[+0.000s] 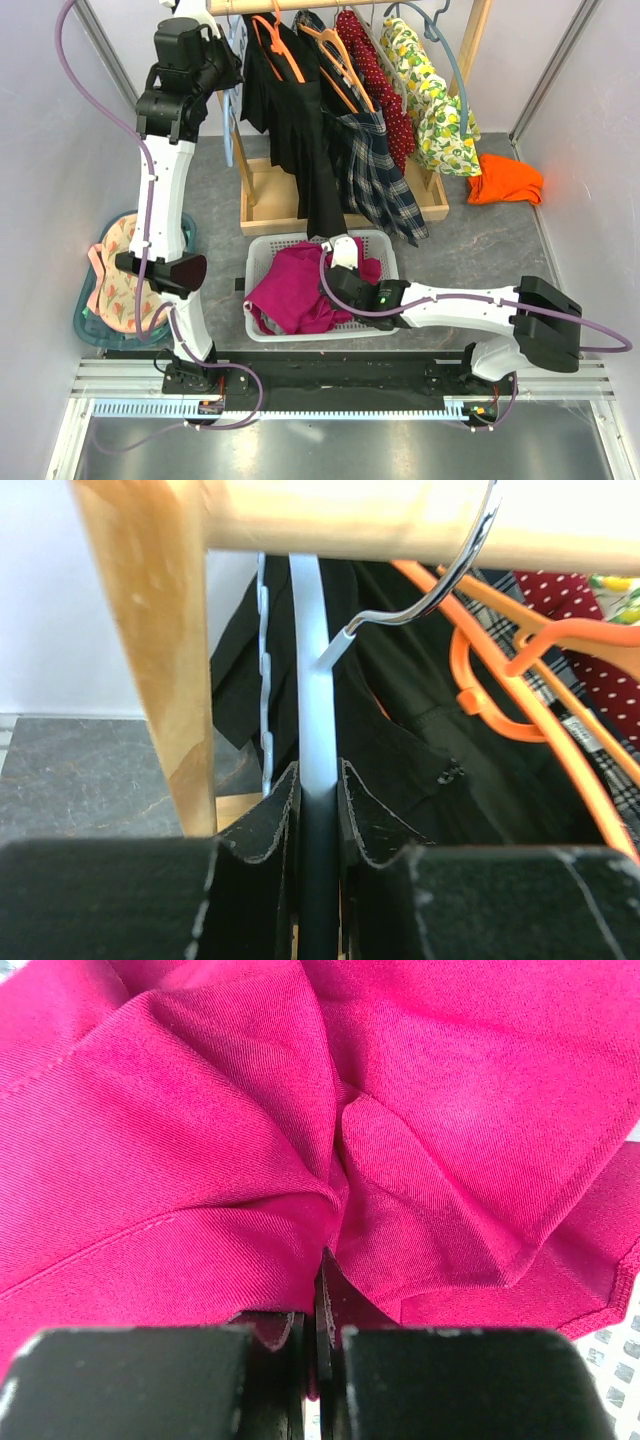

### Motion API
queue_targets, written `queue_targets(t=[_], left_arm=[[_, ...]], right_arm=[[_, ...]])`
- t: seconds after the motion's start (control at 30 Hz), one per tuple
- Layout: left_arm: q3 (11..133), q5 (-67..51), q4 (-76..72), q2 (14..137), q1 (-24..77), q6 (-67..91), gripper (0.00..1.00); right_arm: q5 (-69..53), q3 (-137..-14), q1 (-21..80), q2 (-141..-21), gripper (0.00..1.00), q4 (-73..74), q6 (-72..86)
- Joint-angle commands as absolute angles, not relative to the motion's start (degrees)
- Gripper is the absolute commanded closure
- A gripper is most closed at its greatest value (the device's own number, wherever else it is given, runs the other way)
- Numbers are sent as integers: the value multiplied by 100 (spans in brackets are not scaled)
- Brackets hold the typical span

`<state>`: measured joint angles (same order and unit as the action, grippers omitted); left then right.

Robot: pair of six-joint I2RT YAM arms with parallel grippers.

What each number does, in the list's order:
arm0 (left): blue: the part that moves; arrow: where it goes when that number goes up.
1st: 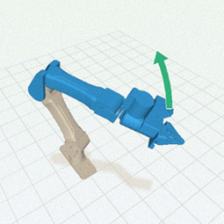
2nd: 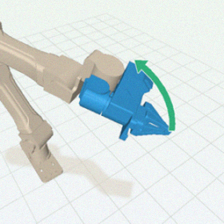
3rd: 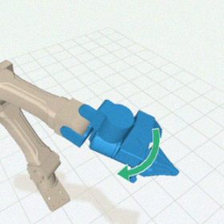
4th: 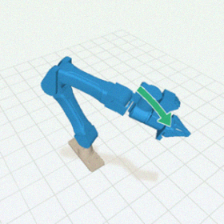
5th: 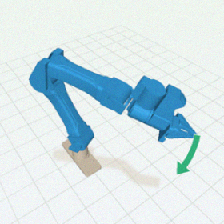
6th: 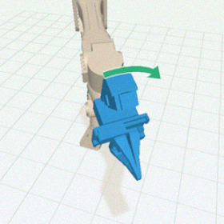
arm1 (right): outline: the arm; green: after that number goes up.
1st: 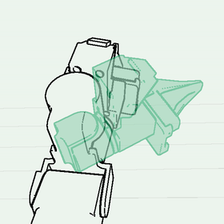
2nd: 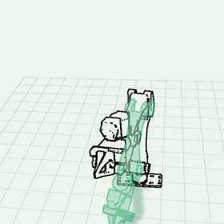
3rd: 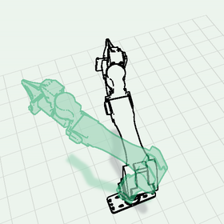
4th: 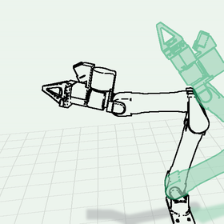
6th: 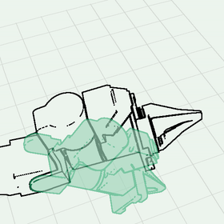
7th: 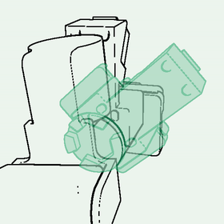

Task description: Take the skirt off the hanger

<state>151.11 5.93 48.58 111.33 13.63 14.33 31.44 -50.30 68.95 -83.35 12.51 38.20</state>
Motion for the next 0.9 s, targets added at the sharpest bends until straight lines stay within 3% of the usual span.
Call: queue_targets(t=[0.0,0.2,0.33,0.37,0.4,0.43,0.47,0.5,0.53,0.63,0.87], left_arm=[[15214,659,4491,11083,1327,1644,98],[14942,642,4623,10881,1239,1609,97],[14591,554,4650,10556,1239,1591,78],[14538,536,4649,10477,1239,1591,72],[14494,484,4641,10346,1239,1591,52],[14389,483,4623,10258,1239,1591,43],[14327,475,4606,10170,1239,1600,36],[14161,431,4579,10004,1239,1608,19],[14063,405,4544,9906,1239,1617,13],[13659,360,4334,9563,1239,1608,3],[13535,404,4210,9124,1239,1512,0]], right_arm=[[3164,-4957,6899,-8095,100,1213,3964],[3304,-4983,6900,-8033,100,1380,3964],[3559,-5080,6873,-8007,98,1826,4113],[3612,-5115,6847,-7998,93,1933,4157],[3673,-5141,6847,-7989,87,2064,4227],[3717,-5176,6821,-7989,72,2326,4358],[3718,-5203,6803,-7946,64,2425,4403],[3700,-5203,6811,-7911,56,2504,4447],[3691,-5186,6820,-7849,38,2592,4517],[3586,-5098,6803,-7568,22,2671,4526],[3744,-6010,6785,-7085,9,3769,4456]])
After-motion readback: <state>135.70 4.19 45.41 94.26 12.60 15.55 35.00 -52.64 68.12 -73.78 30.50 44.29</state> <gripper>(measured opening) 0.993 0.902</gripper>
